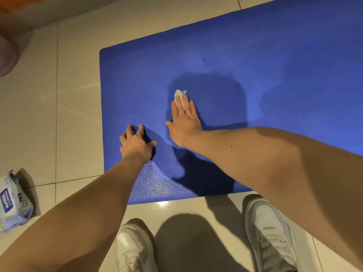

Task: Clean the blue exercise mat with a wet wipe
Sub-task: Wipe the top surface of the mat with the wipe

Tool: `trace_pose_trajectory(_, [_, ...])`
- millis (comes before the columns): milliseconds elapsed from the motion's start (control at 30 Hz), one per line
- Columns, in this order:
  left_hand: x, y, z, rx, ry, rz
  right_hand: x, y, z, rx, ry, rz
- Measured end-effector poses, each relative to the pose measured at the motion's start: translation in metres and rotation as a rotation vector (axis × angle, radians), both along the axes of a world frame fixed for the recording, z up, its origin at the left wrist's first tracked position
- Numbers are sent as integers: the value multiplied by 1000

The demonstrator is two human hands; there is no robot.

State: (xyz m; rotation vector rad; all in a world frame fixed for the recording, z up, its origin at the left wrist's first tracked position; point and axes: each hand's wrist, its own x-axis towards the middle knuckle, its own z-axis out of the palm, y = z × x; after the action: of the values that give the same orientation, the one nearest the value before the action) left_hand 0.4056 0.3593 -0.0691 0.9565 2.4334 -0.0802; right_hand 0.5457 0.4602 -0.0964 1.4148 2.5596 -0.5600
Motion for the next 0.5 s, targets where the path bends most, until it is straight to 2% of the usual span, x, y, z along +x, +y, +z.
trace_pose_trajectory(100, [0, 0, -2, -23, 14, -9, -12, -20, -5, -15, -7, 193])
trace_pose_trajectory(300, [3, -1, -3, -20, 44, -35, 2, -2, -8, 73, -18, 326])
trace_pose_trajectory(500, [3, 0, -4, -16, 30, -7, 31, 54, 1, 95, -120, -64])
